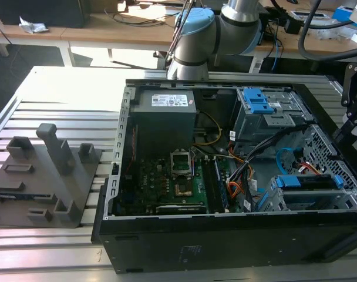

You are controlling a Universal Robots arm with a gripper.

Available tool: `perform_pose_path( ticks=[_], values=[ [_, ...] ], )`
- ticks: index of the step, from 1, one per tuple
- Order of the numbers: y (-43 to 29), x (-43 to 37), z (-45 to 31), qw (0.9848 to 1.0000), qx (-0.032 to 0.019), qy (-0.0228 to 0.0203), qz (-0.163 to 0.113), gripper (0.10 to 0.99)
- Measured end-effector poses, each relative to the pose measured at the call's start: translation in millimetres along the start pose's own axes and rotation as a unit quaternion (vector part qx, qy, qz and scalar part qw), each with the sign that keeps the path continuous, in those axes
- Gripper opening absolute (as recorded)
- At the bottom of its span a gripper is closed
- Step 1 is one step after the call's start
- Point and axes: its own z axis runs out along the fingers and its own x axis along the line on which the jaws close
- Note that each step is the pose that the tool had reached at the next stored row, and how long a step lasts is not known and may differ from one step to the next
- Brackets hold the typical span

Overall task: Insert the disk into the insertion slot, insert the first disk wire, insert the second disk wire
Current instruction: 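Insert the second disk wire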

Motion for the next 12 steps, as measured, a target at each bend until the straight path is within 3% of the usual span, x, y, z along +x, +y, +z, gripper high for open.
perform_pose_path(
  ticks=[8, 12],
  values=[
    [10.6, 0.2, 0.6, 1.0, 0.0, 0.0, 0.0, 0.106],
    [20.4, 0.4, 1.2, 1.0, 0.0, 0.0, 0.0, 0.106]
  ],
)
